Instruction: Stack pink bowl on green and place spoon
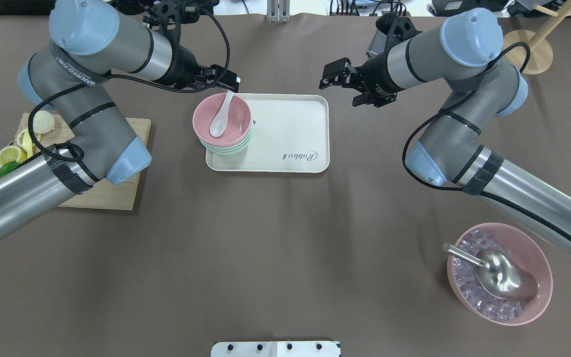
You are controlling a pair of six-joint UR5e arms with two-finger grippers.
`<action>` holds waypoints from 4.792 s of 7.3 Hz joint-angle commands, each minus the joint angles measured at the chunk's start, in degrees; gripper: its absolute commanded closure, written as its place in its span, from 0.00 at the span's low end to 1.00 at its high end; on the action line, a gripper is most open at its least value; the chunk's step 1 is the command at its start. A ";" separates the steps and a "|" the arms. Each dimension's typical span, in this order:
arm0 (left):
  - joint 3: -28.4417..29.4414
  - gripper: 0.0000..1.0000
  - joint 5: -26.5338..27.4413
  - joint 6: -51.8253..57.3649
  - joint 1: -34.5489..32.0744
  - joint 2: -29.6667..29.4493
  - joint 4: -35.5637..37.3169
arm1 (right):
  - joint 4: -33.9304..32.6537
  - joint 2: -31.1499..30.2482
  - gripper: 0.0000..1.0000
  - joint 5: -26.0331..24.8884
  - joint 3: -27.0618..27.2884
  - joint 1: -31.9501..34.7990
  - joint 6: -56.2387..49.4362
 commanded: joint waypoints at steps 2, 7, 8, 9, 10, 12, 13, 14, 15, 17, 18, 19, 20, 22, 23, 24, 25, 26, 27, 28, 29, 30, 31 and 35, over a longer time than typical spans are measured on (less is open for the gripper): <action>-9.51 0.02 0.27 14.13 -9.18 8.35 13.51 | -32.07 -5.18 0.00 0.23 14.34 6.41 -22.48; -7.90 0.02 -12.18 38.19 -27.39 26.04 19.96 | -49.26 -25.28 0.00 6.78 20.47 22.82 -62.13; -3.44 0.02 -14.73 42.24 -30.55 26.05 21.63 | -49.43 -27.94 0.00 11.77 19.15 27.40 -68.23; -0.35 0.02 -17.63 48.29 -33.02 27.01 21.82 | -49.43 -30.05 0.00 15.04 19.05 30.31 -68.55; -0.06 0.02 -16.52 49.57 -34.44 31.46 21.13 | -49.52 -32.07 0.00 14.99 19.05 30.60 -68.73; -0.67 0.02 -10.43 49.33 -34.63 31.60 24.25 | -49.43 -35.86 0.00 14.29 19.05 30.69 -72.32; -0.59 0.02 -15.06 49.23 -35.32 31.51 25.41 | -49.43 -36.40 0.00 14.20 19.05 31.48 -72.51; -0.15 0.02 -14.67 49.14 -35.50 31.50 25.43 | -49.08 -36.57 0.00 15.07 18.18 32.18 -72.86; -0.32 0.02 -14.14 49.23 -36.72 32.03 24.99 | -49.17 -36.32 0.00 14.47 18.35 32.19 -73.56; -0.15 0.02 -13.96 49.49 -37.27 31.86 24.72 | -50.82 -35.70 0.00 13.41 17.82 32.28 -77.40; -0.15 0.02 -13.96 49.84 -37.26 31.59 24.72 | -51.27 -35.96 0.00 13.06 15.82 32.97 -80.83; -0.15 0.02 -13.96 49.84 -37.26 31.85 24.72 | -50.93 -35.87 0.00 12.97 14.15 33.24 -81.21; 0.11 0.02 -13.88 49.84 -37.26 32.38 24.81 | -50.84 -35.79 0.00 13.14 13.26 33.85 -80.78; -0.06 0.02 -14.31 49.84 -37.44 32.56 25.07 | -50.92 -36.05 0.00 13.49 13.25 35.61 -80.42; -0.32 0.02 -14.49 49.84 -37.44 34.13 24.81 | -50.92 -36.05 0.00 13.58 13.34 36.14 -80.25; -0.50 0.02 -14.49 49.84 -37.53 34.66 24.90 | -50.92 -36.05 0.00 13.58 13.34 36.67 -80.16; -0.50 0.02 -14.49 49.84 -38.31 35.02 25.07 | -50.92 -35.87 0.00 13.58 13.25 36.85 -79.99; -0.41 0.02 -14.49 49.93 -42.58 35.02 25.51 | -50.92 -35.70 0.00 13.58 13.25 36.85 -79.90; -0.50 0.02 -14.49 49.93 -42.89 34.93 26.12 | -51.01 -35.52 0.00 13.58 13.25 36.85 -79.90; -0.67 0.02 -14.75 49.93 -42.80 34.32 28.22 | -51.01 -35.52 0.00 13.67 13.34 36.85 -79.90; -1.63 0.02 -16.67 49.93 -42.80 34.32 28.85 | -51.01 -35.52 0.00 13.67 13.43 36.85 -79.46; -2.60 0.02 -17.82 49.93 -42.80 34.75 28.85 | -50.75 -35.52 0.00 13.67 13.34 36.85 -78.32; -2.96 0.02 -17.92 49.93 -42.80 34.76 28.85 | -50.75 -35.52 0.00 13.67 13.25 36.85 -78.31; -2.78 0.02 -17.83 49.84 -42.71 34.76 28.85 | -50.66 -35.52 0.00 14.29 13.34 36.85 -78.31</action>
